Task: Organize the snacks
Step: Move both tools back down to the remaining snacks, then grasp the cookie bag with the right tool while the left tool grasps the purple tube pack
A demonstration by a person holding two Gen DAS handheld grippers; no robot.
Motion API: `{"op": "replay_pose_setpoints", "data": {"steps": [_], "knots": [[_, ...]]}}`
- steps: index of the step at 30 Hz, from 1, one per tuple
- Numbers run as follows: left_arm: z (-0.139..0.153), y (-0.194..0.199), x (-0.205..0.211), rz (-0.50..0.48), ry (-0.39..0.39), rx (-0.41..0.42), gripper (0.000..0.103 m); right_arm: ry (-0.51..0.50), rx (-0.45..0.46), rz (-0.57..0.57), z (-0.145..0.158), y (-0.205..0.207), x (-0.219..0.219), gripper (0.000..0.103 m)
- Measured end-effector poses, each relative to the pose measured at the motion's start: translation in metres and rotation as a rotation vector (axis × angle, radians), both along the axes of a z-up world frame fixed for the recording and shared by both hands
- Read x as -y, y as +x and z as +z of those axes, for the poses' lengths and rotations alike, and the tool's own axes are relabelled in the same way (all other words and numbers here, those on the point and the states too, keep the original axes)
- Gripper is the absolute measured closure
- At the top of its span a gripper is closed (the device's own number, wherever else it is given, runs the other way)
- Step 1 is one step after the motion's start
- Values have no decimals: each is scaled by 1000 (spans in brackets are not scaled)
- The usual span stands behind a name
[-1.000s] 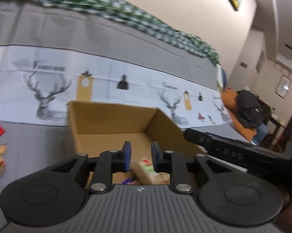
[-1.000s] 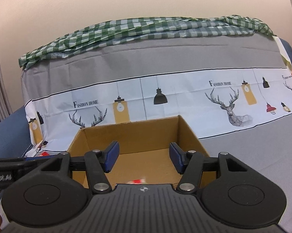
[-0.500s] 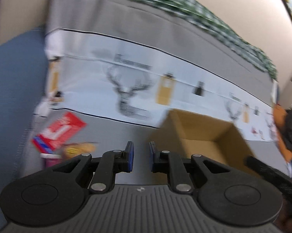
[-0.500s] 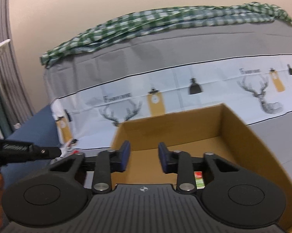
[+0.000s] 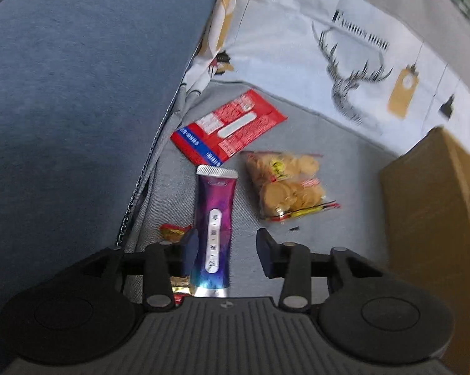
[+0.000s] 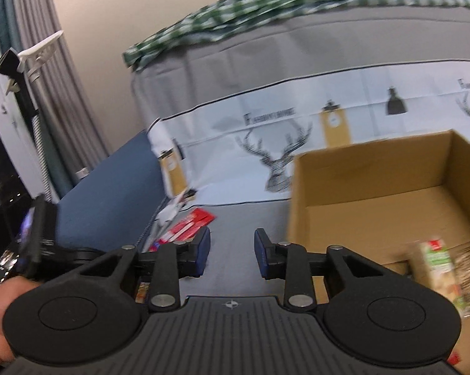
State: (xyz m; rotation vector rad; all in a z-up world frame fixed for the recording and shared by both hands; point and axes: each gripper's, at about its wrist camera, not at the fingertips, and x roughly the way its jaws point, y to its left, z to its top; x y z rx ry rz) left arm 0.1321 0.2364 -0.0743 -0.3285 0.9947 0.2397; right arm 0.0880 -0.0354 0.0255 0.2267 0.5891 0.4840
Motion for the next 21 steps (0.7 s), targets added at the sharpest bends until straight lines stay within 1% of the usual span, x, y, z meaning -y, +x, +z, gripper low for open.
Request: {"op": "replay_pose_setpoints", "data": {"steps": [2,5,7,9,10,11,12,15,21], "knots": [[-7,4,1,-2,11,-30,57,19,-22,26,-1,3,-12,64],[-15,6,3,-2,8,-68,57,56,-75,64,-4,15,-34,55],[-21,6,2,1,1,-102,58,59,-111,85,-7,26,-52,51],[-23,5,4,-2,3,-109,58,68,-158,92,-15,42,-69,42],[-23,4,5,-5,4,-109,60,77,-183,99,-21,50,-77,40],[-23,3,5,-7,14,-110,69,80,-198,104,-26,56,-82,38],[-23,2,5,-7,29,-112,72,72,-211,103,-33,62,-89,37],[-20,2,6,-4,20,-111,78,44,-260,93,-53,79,-104,37],[-20,3,5,14,7,-118,78,5,-330,88,-91,102,-131,35]]}}
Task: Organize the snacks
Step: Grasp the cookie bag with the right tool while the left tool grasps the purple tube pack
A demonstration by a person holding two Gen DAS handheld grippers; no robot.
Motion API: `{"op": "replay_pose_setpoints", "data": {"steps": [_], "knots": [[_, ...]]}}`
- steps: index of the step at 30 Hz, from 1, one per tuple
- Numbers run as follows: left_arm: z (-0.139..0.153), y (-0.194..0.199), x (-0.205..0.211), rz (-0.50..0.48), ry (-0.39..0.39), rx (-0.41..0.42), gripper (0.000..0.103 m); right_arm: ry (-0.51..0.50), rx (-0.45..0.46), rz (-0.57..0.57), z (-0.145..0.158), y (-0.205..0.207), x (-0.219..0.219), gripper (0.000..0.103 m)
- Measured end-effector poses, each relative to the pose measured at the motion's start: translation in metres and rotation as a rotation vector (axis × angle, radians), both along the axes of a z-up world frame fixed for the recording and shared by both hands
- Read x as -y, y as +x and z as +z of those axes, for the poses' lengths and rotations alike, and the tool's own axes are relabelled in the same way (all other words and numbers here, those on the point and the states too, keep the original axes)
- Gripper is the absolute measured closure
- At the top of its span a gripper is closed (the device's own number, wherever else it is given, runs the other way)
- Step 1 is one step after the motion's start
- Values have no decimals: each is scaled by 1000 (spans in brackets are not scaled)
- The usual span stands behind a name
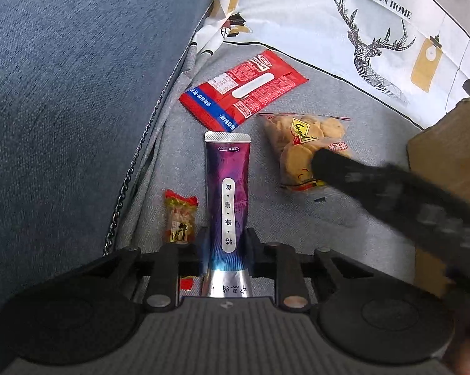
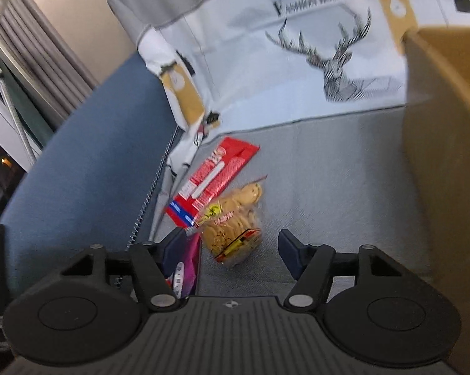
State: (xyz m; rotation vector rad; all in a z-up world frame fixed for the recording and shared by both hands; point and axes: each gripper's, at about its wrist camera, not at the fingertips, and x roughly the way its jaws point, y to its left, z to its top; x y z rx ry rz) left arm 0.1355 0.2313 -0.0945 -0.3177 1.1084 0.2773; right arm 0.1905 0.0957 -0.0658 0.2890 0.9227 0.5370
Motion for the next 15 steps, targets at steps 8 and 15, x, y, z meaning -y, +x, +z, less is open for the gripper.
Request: {"op": "replay_pose_setpoints", "data": {"steps": [8,15], "knots": [[0,1,-2,-7,-20,-1,78,-50,18,53,-18,5,-20,70],[3,-3,-5,0,-72,16,78,-59,96,62,-3,-6,-5,91]]}}
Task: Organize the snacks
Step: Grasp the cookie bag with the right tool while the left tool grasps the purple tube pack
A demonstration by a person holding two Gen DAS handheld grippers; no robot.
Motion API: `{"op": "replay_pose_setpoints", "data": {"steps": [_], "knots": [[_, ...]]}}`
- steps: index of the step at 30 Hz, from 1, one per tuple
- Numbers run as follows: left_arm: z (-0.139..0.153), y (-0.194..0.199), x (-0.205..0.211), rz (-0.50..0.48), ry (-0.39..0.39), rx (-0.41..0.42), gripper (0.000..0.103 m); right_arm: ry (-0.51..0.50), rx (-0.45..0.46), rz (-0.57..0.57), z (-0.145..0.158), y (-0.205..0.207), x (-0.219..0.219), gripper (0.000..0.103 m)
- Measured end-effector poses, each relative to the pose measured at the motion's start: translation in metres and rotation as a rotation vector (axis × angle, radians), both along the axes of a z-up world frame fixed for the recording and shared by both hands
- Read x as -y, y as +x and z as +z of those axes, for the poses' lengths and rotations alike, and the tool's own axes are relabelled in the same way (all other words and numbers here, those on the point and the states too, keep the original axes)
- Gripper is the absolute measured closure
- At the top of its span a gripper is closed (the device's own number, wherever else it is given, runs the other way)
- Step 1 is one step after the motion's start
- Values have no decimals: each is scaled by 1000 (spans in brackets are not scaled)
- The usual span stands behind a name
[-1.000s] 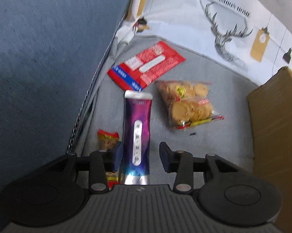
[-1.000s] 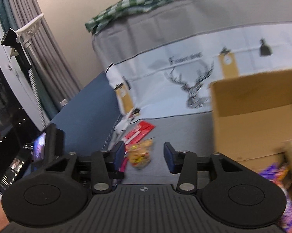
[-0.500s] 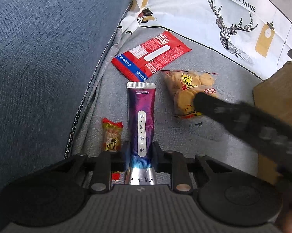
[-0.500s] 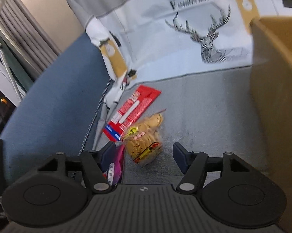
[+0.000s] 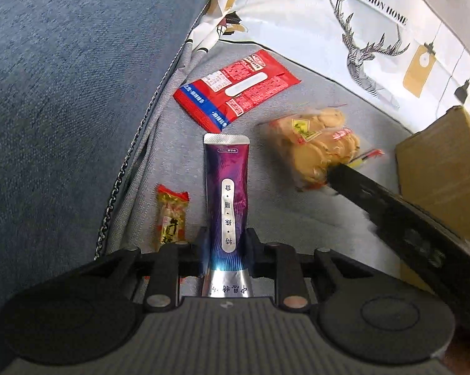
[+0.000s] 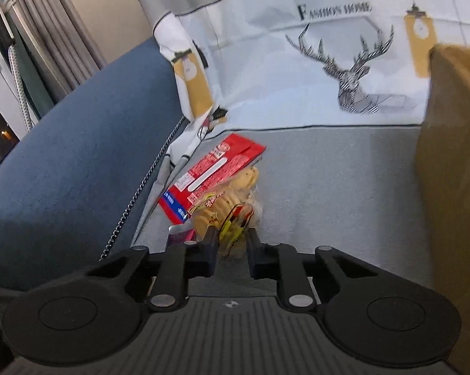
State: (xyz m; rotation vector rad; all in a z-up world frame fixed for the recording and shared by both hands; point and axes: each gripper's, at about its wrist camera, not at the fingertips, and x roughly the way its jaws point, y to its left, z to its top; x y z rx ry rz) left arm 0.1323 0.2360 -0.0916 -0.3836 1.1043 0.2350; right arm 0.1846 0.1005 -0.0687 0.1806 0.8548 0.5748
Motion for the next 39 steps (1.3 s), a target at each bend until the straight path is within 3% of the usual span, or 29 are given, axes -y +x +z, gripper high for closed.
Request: {"op": "replay_pose_setpoints", "data": {"steps": [2,7,12,16,19,21,24,25,28,31,39], "knots": [[1,-3,-1,-2,-18,4,78,4,10,3,9,-6,10,100],[4,-15,1,-4,-52,3,78,-45,53,37,36,-34,31,101],[6,-27,4,-21,-77,0,78,-68,9,66,53,-72,54,102],[6,-36,11,-76,-46,-22,78,-101,-59,60,57,-112,70,102],[2,-45,16,-99,-23,-54,78,-116,-120,72,50,-132,80,92],[6,-55,20,-97,-29,-49,78,-148,-101,101,47,-145,81,64],[15,-65,26,-106,-58,1,77,-223,8,165,50,-157,69,34],[15,-66,28,-115,-59,0,77,-238,41,188,50,-161,65,30],[8,-62,32,-134,-42,-38,77,-294,109,221,41,-165,55,27],[2,-57,30,-119,-45,-61,77,-302,103,225,30,-158,45,22],[-1,-48,32,-128,-44,-71,74,-328,95,182,7,-136,21,22]]}}
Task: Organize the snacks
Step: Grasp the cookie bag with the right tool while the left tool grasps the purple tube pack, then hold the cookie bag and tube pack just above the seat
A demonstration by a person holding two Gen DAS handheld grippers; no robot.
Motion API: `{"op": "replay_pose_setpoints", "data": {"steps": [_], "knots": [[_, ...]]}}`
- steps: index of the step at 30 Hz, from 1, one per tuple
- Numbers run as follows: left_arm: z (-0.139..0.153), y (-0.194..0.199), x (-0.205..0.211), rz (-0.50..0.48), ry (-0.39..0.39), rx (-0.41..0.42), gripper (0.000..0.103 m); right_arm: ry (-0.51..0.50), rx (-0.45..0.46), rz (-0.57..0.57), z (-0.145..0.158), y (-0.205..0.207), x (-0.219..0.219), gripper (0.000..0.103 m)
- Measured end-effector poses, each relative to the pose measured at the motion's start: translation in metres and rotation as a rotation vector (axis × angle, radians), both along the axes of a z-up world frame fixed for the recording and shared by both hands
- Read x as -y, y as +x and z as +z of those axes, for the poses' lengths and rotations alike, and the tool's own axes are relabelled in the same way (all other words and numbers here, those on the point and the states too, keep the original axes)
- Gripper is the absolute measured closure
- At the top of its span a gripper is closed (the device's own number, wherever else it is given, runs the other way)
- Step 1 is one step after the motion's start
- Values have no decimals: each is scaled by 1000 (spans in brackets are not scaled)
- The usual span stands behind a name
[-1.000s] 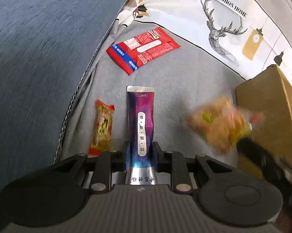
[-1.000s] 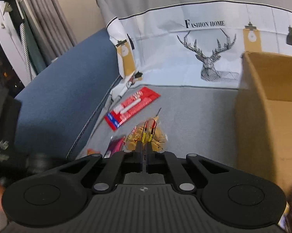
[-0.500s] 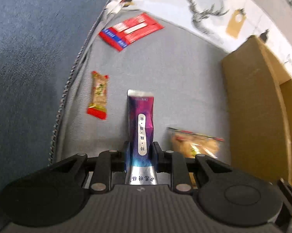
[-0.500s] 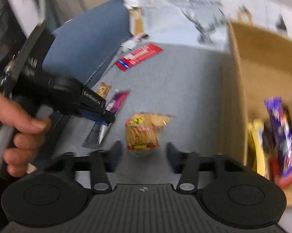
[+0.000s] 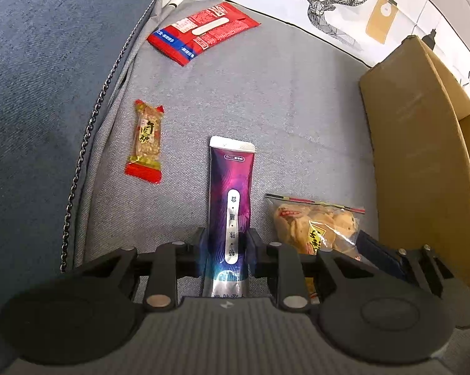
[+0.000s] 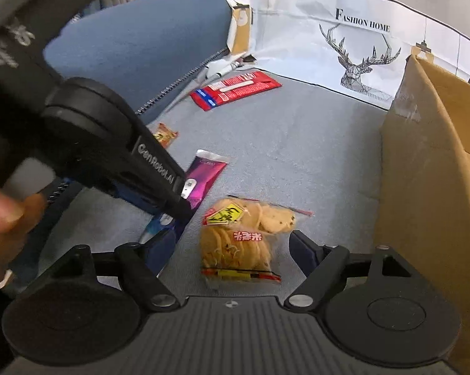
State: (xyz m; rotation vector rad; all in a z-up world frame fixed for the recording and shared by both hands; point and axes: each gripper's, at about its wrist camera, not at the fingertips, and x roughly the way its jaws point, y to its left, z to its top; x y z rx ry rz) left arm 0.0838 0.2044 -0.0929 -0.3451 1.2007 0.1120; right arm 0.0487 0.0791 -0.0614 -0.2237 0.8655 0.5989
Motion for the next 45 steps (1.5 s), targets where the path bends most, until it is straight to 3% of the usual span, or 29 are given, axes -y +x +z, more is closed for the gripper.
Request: {"op": "replay_pose_setpoints", "data": {"steps": [4,9,14,45], "knots": [[2,-2,1,0,4,0,73,-24,-18,-37,-8,6,-3,24],[2,-1,4,-4,12,-2,70,-25,-18,-24,-8,7,-1,40],[2,-1,6,-12,22,-2,68,-20,-23,-16,-5,6,6,44],[1,1,14,-38,57,-1,61,-34,-17,-8,-4,4,9,45]]}}
